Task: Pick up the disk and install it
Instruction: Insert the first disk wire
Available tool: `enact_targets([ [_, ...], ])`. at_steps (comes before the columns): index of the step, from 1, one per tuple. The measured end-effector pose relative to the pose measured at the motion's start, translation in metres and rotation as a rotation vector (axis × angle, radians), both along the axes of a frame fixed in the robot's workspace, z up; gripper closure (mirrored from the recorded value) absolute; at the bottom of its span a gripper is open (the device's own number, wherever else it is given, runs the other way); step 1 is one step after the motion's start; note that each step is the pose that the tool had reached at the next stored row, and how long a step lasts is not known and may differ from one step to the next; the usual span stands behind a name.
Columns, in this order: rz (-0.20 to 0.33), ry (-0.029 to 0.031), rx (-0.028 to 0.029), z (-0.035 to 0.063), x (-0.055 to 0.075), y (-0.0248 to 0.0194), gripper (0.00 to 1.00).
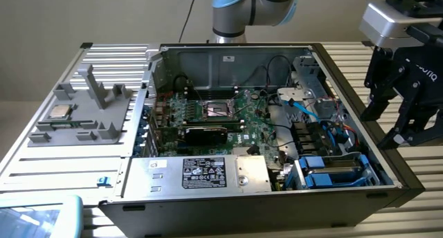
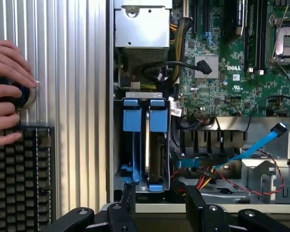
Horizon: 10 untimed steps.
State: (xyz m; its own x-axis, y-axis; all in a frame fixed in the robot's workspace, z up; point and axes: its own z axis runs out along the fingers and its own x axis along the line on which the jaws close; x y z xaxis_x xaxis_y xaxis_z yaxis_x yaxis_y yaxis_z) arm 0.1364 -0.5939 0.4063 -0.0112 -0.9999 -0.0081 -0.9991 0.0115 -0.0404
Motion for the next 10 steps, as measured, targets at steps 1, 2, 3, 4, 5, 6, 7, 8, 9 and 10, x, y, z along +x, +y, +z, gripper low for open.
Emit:
enact_targets([
  [1,0.0,0.0,-0.0002,-0.0005,0.004,0.0011,0.46],
  [2,0.0,0.0,-0.0002,-0.0013,0.008,0.0027,0.46],
  [3,0.0,0.0,-0.0003,-0.0021,0.009,0.0044,0.46],
  [4,0.0,0.0,0.0005,-0.0038,0.009,0.0055,0.46],
  [5,0.0,0.0,0.0023,-0.0057,0.009,0.0065,0.46],
  [6,-0.001,0.0001,0.0051,-0.0073,0.009,0.0075,0.46],
  [7,-0.002,0.0,0.009,-0.0087,0.009,0.0082,0.46],
  [8,-0.003,0.0,0.0134,-0.01,0.009,0.0087,0.46],
  [9,-0.004,0.0,0.0181,-0.0112,0.009,0.0094,0.46],
  [10,-0.004,0.0,0.0228,-0.0124,0.009,0.0101,0.46],
])
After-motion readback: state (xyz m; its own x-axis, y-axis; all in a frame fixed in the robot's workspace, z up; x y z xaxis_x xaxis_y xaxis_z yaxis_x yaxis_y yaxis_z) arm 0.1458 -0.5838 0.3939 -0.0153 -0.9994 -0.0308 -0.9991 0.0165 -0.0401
